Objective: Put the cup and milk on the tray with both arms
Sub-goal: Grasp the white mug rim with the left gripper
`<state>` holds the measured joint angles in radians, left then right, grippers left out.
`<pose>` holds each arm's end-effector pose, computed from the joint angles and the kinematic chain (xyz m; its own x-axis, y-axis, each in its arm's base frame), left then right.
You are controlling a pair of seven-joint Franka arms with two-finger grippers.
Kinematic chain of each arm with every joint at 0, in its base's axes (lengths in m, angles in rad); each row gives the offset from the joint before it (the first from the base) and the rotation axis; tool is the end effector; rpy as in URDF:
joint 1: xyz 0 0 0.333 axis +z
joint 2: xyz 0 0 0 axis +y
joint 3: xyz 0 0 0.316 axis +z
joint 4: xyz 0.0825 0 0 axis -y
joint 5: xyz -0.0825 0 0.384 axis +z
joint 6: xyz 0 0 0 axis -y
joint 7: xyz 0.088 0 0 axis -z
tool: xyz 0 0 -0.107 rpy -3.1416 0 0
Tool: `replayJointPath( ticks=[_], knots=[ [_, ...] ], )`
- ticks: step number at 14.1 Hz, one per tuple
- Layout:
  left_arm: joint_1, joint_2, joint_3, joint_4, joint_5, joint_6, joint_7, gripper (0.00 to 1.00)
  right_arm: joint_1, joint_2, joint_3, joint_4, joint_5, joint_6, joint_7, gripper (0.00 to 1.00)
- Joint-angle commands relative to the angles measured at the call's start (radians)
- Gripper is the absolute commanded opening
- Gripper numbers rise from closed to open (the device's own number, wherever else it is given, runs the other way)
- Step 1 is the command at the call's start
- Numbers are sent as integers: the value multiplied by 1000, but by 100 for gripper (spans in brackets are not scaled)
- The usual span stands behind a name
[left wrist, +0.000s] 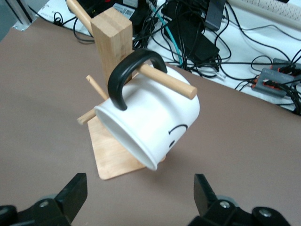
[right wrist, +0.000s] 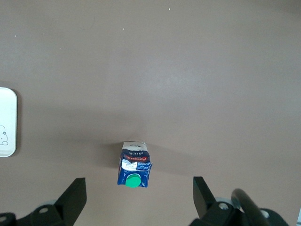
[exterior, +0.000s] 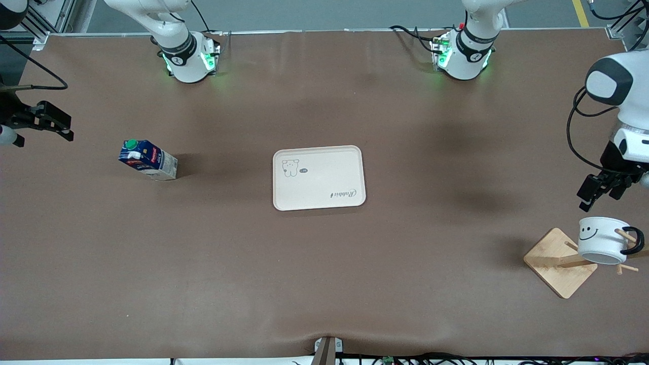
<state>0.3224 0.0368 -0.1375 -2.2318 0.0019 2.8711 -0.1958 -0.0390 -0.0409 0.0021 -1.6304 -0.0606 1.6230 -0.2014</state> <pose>0.5646 0.1060 0.4241 0.7585 0.3409 0.5555 0.3367 -0.9347 0.1138 0.5459 -0.0263 0.6236 0.9858 0.1665 0.0206 0.1648 -0.9841 0.0661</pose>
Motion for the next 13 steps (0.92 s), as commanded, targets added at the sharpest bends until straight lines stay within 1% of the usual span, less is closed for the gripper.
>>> replayJointPath(
  ticks=[1,4,6,9,10,12,13],
  knots=[
    [7,60,-10,-2,-13,111,18,100,-9,24,9,38,21,-8,-7,100],
    [3,103,-13,8,-10,177,18,84,-9,33,9,38,21,-5,-7,100],
    [0,120,-14,9,-6,206,18,71,-5,48,10,38,19,-2,-7,100],
    [0,120,-28,8,-2,206,24,37,-7,65,10,64,19,-3,-10,100],
    [0,120,-33,8,-2,206,29,28,-7,67,12,64,19,-2,-9,100],
    [-2,120,-42,8,-2,208,38,14,-13,75,12,66,19,-2,-9,100],
    [-2,120,-48,8,-2,208,51,5,-10,76,12,64,19,-2,-10,100]
  ],
)
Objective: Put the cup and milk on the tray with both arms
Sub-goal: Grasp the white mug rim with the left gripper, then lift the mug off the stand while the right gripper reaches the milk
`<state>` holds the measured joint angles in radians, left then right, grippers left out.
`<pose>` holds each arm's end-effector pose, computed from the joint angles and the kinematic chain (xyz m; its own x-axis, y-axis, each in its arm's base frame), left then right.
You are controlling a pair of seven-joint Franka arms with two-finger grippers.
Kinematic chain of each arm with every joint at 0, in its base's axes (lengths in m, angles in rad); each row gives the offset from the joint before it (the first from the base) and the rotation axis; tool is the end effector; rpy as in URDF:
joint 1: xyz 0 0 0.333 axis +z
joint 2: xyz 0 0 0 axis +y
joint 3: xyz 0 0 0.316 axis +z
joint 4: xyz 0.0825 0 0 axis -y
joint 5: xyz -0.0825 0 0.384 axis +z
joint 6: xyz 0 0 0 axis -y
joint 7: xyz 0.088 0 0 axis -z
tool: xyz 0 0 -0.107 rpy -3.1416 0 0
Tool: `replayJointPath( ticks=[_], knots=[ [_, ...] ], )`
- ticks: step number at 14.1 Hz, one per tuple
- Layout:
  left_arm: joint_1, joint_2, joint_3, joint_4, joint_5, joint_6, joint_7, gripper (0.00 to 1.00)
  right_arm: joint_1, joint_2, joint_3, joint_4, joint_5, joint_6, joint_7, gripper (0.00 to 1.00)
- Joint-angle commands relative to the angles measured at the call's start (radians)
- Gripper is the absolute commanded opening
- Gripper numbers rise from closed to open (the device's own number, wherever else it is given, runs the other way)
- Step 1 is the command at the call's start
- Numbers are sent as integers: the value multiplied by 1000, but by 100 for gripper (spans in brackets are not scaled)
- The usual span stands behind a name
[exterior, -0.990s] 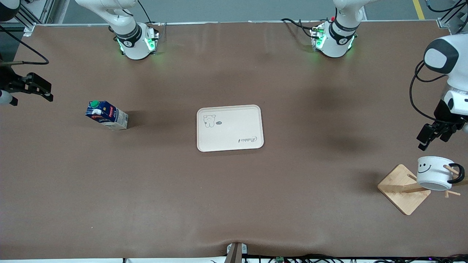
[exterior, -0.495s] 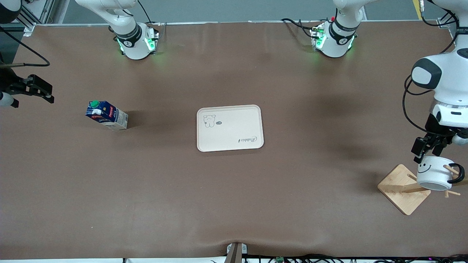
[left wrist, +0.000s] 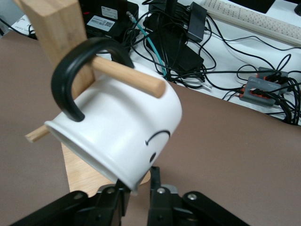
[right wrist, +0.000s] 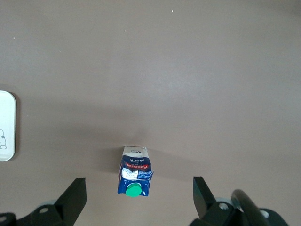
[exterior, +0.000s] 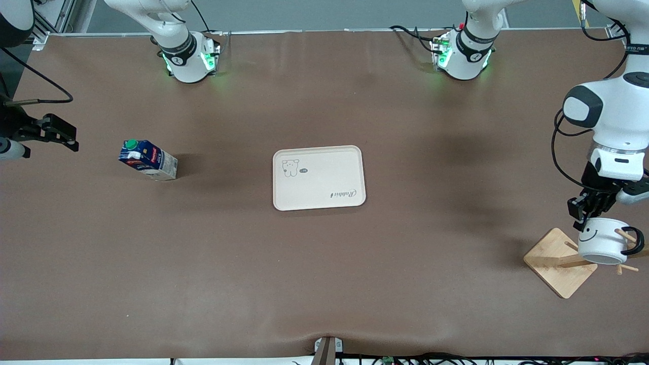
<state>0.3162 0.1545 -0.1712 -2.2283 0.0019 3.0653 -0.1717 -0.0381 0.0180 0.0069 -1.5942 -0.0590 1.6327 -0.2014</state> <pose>0.5833 0.0876 0.3844 0.7281 0.2951 0.6187 0.2735 -0.9527 0.1326 0.5650 -0.0236 0.6090 0.9850 0.1726 0.0082 0.1718 -0.9832 0.0617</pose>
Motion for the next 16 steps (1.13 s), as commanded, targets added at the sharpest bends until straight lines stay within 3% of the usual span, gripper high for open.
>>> replayJointPath(
  ticks=[1,10,16],
  knots=[
    [4,2,-17,4,-2,13,34,0,-8,17,5,30,18,-13,-10,100],
    [-2,-42,-108,16,-2,1,58,0,12,42,11,39,13,-25,-15,100],
    [-2,-124,-209,36,-5,-212,31,0,7,72,10,42,16,-11,-19,100]
  ],
)
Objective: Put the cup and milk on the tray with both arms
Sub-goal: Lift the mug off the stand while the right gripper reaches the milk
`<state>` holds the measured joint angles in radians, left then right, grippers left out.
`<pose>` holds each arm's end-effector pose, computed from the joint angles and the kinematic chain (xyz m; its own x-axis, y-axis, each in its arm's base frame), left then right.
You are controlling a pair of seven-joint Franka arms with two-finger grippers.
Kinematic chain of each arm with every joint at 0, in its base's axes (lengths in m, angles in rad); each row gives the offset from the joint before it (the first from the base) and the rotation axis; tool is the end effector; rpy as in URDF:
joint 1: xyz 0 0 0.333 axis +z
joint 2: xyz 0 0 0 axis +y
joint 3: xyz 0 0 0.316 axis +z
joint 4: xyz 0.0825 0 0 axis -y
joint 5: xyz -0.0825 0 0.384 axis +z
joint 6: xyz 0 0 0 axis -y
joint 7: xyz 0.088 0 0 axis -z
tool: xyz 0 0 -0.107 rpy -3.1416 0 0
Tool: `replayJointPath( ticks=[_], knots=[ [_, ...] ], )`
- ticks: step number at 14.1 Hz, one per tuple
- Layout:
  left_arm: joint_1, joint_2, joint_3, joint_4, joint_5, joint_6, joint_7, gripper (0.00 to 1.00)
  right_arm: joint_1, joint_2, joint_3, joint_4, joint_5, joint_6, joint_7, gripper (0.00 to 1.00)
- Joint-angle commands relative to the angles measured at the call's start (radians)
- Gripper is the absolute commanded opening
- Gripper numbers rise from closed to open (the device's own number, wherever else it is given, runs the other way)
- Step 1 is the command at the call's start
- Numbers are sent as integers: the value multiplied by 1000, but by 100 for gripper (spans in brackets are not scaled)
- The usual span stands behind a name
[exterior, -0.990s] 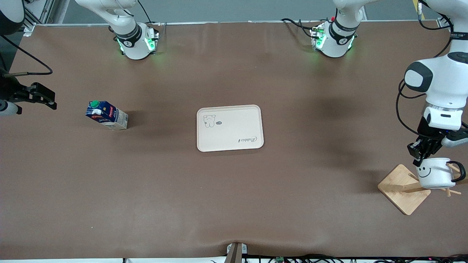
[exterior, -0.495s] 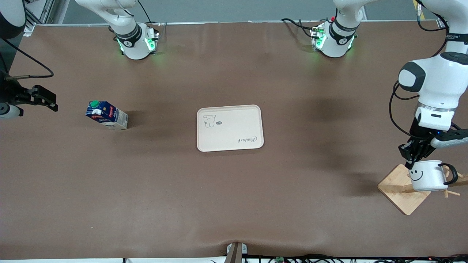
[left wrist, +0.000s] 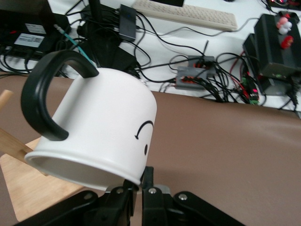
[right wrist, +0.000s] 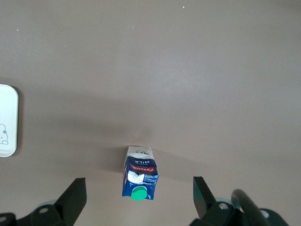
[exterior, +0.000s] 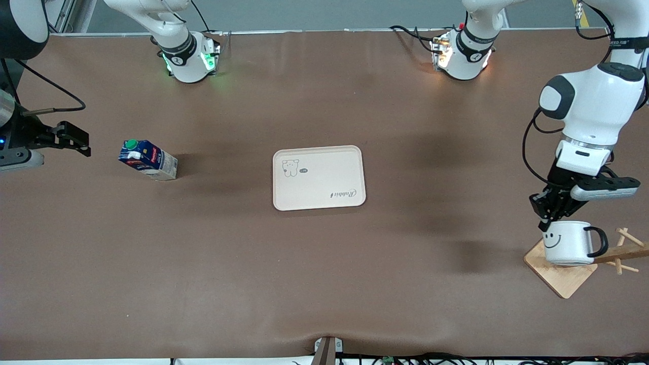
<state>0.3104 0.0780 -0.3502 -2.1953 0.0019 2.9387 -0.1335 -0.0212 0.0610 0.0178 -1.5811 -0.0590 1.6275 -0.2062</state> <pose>0.5877 -0.0204 0.4294 0.7821 0.1174 0.6120 0.0647 -0.9921 0.1077 0.5769 -0.0083 0.5902 0.9786 0.2043 -0.0262 0.2055 -0.9772 0.0535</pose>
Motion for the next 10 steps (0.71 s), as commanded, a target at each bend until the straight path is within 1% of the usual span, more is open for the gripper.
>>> replayJointPath(
  ticks=[1,2,4,5,8,10],
  knots=[
    [6,-53,-61,12,-5,-134,-33,0,-11,42,-1,29,18,-3,-13,100],
    [4,-55,-97,29,-5,-195,-82,0,-8,60,-1,29,18,-5,-13,100],
    [4,-47,-180,80,-3,-358,-238,0,-13,75,-1,29,15,1,-16,100],
    [3,-43,-219,106,-3,-431,-306,0,-10,109,-1,30,7,8,-18,100],
    [1,-6,-297,195,-5,-593,-414,0,-5,152,-1,24,18,-3,-16,100],
    [-10,43,-343,283,-5,-726,-477,0,-8,151,1,-34,30,0,-13,100]
  ],
)
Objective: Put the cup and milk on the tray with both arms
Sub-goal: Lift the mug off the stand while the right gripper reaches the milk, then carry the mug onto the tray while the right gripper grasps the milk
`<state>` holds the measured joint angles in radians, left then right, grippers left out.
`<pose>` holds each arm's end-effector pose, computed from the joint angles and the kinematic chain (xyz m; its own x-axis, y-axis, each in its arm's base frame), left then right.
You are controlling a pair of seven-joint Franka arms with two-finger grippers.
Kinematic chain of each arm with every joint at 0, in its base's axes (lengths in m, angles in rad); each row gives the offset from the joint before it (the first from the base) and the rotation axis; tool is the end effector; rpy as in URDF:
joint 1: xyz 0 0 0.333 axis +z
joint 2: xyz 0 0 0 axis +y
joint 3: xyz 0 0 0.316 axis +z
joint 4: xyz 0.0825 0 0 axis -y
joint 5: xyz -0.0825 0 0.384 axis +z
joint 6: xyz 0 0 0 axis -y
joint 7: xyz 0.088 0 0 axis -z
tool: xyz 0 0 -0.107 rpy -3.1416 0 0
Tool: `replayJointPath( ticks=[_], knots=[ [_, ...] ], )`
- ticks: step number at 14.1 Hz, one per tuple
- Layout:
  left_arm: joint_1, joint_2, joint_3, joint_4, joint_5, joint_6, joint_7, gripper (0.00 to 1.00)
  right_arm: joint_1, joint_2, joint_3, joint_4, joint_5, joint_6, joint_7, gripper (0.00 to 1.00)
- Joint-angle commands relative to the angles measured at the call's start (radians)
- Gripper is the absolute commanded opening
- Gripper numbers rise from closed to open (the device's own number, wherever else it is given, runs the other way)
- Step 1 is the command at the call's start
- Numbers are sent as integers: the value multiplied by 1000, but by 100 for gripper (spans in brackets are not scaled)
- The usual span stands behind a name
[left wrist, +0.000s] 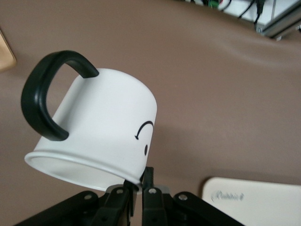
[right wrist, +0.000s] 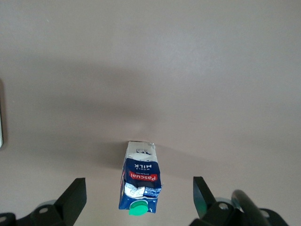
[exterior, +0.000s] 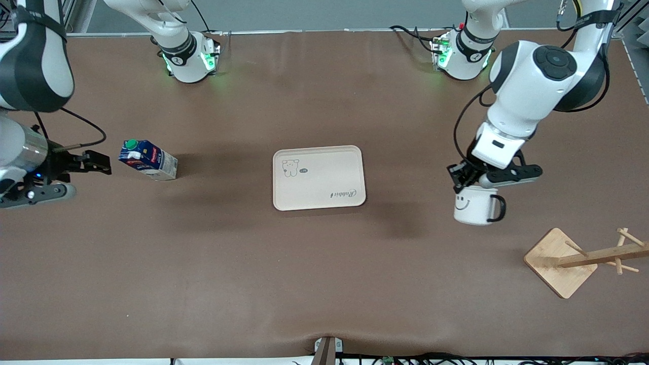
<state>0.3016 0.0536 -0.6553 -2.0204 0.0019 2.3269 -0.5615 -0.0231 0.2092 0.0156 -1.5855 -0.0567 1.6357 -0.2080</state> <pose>0.5514 -0.1988 0.4561 0.9533 0.2225 0.2043 0.1904 -0.9677 0.1651 0.6090 -0.0110 0.5007 0.9651 0.2027 -0.1657 0.2085 -0.9778 0.0182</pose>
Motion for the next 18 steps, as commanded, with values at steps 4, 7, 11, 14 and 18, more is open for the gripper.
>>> replayJointPath(
  ticks=[4,7,11,14,18],
  knots=[
    [-90,182,-46,225,-14,-245,-141,0,-6,-43,1,-123,37,0,-5,100],
    [-192,288,-44,276,-10,-245,-285,0,-11,-108,0,-242,37,32,-5,100],
    [-300,403,-44,299,-19,-247,-492,0,-23,-247,-2,-457,37,114,-5,100],
    [-384,511,-44,383,-86,-247,-627,0,-40,-277,-3,-556,37,183,-5,100],
    [-427,659,-40,463,-150,-247,-673,0,-46,-278,-5,-640,37,299,-5,100]
  ],
)
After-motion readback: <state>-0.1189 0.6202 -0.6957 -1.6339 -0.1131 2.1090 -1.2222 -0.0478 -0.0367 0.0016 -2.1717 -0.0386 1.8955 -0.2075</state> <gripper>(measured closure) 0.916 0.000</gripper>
